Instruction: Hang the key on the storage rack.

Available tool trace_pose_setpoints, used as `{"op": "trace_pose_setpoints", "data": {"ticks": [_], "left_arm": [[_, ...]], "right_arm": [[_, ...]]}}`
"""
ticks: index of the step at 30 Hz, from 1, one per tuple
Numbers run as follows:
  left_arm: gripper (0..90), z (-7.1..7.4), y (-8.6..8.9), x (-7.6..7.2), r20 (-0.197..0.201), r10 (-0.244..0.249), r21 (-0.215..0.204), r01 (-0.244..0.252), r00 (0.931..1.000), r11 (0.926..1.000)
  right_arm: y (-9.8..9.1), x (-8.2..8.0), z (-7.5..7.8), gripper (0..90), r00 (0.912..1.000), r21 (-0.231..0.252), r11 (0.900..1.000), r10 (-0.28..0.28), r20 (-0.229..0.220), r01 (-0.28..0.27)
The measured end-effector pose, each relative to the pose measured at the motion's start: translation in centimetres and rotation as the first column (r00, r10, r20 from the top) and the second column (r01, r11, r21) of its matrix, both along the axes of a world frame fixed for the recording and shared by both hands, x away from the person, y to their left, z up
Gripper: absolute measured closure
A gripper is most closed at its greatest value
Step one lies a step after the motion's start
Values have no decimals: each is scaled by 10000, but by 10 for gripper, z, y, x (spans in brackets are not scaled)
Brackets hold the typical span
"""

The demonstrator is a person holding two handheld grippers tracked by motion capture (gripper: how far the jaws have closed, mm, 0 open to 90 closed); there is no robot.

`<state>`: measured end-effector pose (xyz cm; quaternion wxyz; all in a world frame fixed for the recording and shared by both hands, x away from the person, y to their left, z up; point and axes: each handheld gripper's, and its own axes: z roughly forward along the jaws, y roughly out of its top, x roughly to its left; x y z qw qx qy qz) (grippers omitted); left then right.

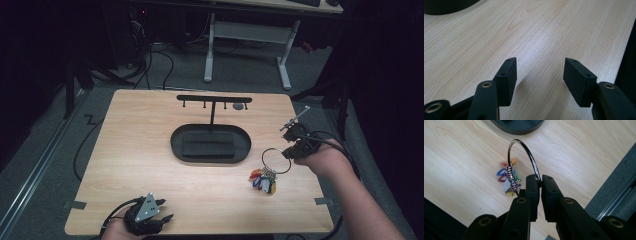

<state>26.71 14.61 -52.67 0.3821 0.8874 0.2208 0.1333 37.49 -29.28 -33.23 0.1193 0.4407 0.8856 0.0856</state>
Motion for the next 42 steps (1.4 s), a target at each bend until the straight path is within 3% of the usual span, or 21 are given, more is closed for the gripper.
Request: {"op": "trace_pose_setpoints", "data": {"ticks": [10,22,42], "left_arm": [[450,1,2,1,91,153,-108,-152,9998,9998],[450,1,7,2,159,440,-181,-437,9989,9989],[449,2,9,3,205,455,-215,-451,9988,9988]], "right_arm": [[11,0,20,846,9997,-249,9996,157,163,-153],[21,8,27,846,9997,240,9995,213,-105,-210],[48,44,49,847,9993,351,9988,341,166,-346]]}}
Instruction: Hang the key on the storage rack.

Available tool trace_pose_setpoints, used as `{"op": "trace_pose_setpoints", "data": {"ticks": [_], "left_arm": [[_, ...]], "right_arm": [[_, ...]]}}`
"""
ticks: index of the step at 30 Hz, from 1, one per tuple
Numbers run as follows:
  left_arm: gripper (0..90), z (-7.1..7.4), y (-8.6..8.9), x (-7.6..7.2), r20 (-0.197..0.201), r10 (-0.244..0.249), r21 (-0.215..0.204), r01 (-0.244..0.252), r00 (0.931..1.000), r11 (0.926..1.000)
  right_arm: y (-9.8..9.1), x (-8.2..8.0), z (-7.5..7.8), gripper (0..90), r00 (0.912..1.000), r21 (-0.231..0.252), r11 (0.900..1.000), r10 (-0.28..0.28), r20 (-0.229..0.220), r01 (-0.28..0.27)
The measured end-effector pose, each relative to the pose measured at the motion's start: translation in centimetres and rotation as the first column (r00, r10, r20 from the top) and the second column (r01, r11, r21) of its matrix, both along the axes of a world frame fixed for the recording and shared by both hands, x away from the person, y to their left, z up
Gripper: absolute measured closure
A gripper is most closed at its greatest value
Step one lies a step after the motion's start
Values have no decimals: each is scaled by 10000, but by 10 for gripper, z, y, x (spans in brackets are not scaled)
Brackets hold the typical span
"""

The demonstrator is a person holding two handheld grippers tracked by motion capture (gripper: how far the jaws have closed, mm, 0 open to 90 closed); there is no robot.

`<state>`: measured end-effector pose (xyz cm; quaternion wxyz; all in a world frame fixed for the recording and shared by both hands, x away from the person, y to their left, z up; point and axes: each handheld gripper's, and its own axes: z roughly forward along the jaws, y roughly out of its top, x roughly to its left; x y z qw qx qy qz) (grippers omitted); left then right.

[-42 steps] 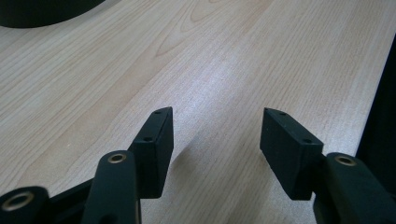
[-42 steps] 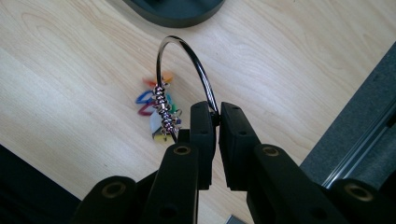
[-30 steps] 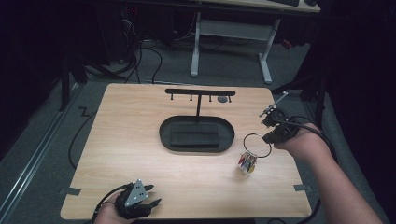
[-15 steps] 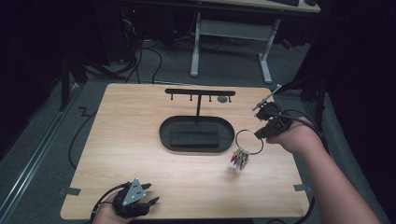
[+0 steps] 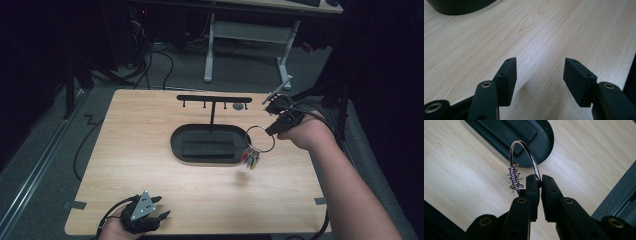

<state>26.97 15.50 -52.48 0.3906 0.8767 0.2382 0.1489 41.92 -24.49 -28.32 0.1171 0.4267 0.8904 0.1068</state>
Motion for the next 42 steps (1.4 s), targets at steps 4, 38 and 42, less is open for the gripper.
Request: {"op": "trace_pose_setpoints", "data": {"ticks": [4,38,42], "left_arm": [[448,-1,0,0,-17,24,-11,-24,10000,10000],[448,-4,4,3,-147,-111,74,113,9998,9999],[448,-3,4,3,-157,-163,67,164,9997,9998]], "right_arm": [[4,9,6,848,10000,59,10000,-33,77,33],[14,91,-14,847,9955,226,9960,-867,376,859],[15,99,-22,847,9953,320,9955,-903,341,893]]}}
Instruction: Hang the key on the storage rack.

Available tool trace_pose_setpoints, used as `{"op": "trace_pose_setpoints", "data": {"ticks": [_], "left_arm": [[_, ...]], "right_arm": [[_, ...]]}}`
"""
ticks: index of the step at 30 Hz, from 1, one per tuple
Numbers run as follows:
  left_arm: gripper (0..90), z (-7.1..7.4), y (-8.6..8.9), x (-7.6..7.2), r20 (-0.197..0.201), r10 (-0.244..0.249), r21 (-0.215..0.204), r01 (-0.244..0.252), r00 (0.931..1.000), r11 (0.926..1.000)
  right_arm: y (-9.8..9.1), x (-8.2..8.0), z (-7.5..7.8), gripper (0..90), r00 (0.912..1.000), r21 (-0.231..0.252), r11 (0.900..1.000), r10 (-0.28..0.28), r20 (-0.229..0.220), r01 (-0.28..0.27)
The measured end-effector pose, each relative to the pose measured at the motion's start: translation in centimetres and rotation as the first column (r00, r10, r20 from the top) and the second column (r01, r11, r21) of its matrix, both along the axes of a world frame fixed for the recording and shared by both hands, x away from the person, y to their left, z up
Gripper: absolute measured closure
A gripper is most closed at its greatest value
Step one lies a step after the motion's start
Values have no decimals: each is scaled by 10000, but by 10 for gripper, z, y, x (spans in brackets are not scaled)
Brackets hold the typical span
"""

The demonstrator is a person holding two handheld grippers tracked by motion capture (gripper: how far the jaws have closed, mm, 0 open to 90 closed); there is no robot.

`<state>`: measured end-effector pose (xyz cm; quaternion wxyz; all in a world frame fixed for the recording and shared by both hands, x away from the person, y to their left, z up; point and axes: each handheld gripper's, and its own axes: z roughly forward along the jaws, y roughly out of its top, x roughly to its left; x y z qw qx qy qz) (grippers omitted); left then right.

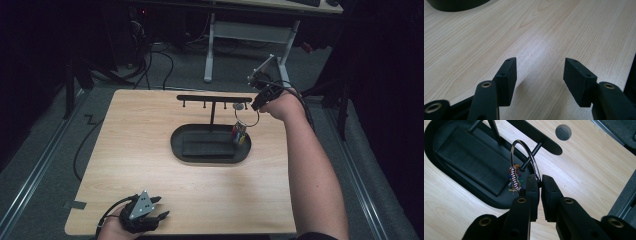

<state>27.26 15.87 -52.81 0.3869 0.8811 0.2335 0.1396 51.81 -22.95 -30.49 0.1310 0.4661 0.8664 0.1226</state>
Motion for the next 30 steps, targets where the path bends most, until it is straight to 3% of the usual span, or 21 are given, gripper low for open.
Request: {"op": "trace_pose_setpoints", "data": {"ticks": [9,16,30], "left_arm": [[448,-2,-1,-1,-30,-29,-42,29,10000,10000],[447,-2,-1,0,-50,-42,-70,41,10000,10000],[444,-2,-2,2,-22,-36,88,37,10000,10000]], "right_arm": [[4,9,-10,837,9996,-95,9997,-213,157,215],[8,11,-6,814,9983,110,9996,-255,521,249],[12,-16,-3,629,9956,349,9993,-135,924,103]]}}
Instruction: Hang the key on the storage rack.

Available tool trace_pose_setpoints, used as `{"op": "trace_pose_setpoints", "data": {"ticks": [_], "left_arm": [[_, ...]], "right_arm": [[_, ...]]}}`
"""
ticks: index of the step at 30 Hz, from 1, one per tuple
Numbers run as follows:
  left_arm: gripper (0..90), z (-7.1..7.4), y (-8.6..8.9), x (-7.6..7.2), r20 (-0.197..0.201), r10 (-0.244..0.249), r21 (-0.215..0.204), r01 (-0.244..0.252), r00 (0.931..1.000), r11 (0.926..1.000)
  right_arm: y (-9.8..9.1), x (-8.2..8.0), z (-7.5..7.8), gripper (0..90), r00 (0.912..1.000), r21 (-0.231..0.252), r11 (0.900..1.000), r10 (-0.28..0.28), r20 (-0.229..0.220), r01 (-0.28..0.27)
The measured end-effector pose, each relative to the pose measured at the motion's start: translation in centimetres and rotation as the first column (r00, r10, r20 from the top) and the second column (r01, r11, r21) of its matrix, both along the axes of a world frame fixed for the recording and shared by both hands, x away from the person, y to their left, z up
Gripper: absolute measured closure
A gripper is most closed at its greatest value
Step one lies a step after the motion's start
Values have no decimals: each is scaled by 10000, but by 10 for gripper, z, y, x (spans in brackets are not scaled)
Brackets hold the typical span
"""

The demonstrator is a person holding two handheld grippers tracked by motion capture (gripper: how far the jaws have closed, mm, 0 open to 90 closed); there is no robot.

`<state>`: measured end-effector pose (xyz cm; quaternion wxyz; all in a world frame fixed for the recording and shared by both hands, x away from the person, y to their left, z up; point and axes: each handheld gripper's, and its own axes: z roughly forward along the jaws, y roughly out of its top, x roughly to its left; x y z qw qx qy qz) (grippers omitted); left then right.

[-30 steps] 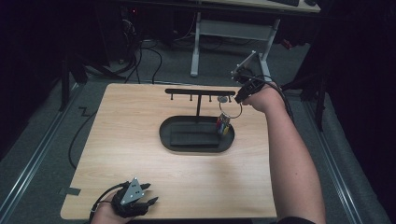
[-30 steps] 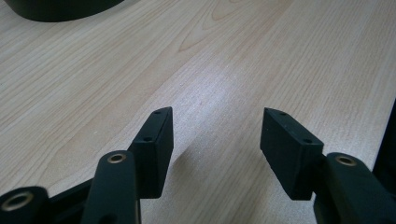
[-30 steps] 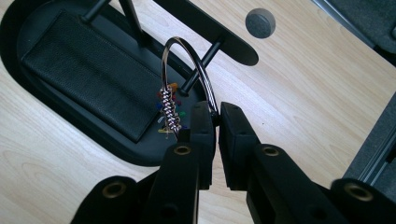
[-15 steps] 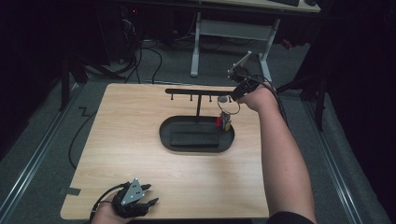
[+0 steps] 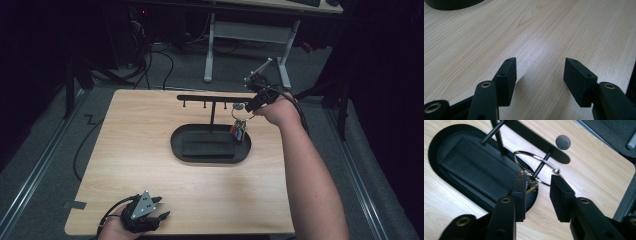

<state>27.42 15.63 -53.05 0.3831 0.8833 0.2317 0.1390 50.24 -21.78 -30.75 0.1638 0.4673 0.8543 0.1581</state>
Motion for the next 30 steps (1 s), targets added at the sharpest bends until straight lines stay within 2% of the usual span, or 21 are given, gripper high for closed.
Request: {"op": "trace_pose_setpoints", "data": {"ticks": [5,10,13,15,18,20,23,24,25,26,28,30], "left_arm": [[444,-1,-1,-1,30,56,-26,-56,10000,10000],[445,-1,-1,-1,-79,45,3,-45,10000,10000],[445,-1,-1,-1,-46,108,-43,-109,9999,9999],[445,-1,-1,-1,-38,113,-43,-113,9999,9999],[444,-2,-2,-1,-53,134,-88,-135,9999,9999],[443,-1,-1,0,-99,121,-83,-121,9999,9999],[442,-1,-1,0,-107,177,-217,-179,9998,9996],[441,-1,-1,0,-107,177,-217,-179,9998,9996],[441,-1,0,0,-168,212,-318,-218,9996,9993],[441,-1,0,0,-168,212,-318,-218,9996,9993],[441,-1,0,0,-185,251,-377,-258,9995,9990],[441,-1,0,0,-191,257,-382,-264,9995,9989]], "right_arm": [[1,-16,-4,503,9999,280,9996,107,-44,-106],[-1,-34,-16,380,9991,540,9978,403,-97,-397],[-4,-45,-26,338,9986,485,9975,516,-127,-509],[-6,-53,-34,311,9973,286,9969,728,28,-728],[-8,-59,-43,304,9974,275,9971,705,118,-708],[-11,-69,-59,296,9975,388,9968,694,154,-700],[-13,-79,-74,286,9971,679,9955,625,440,-654],[-13,-79,-74,286,9971,679,9955,625,440,-654],[-16,-86,-84,282,9963,838,9949,509,696,-567],[-16,-86,-84,282,9963,838,9949,509,696,-567],[-19,-96,-98,280,9952,1117,9927,362,907,-463],[-21,-99,-103,283,9939,1095,9928,379,1032,-492]]}}
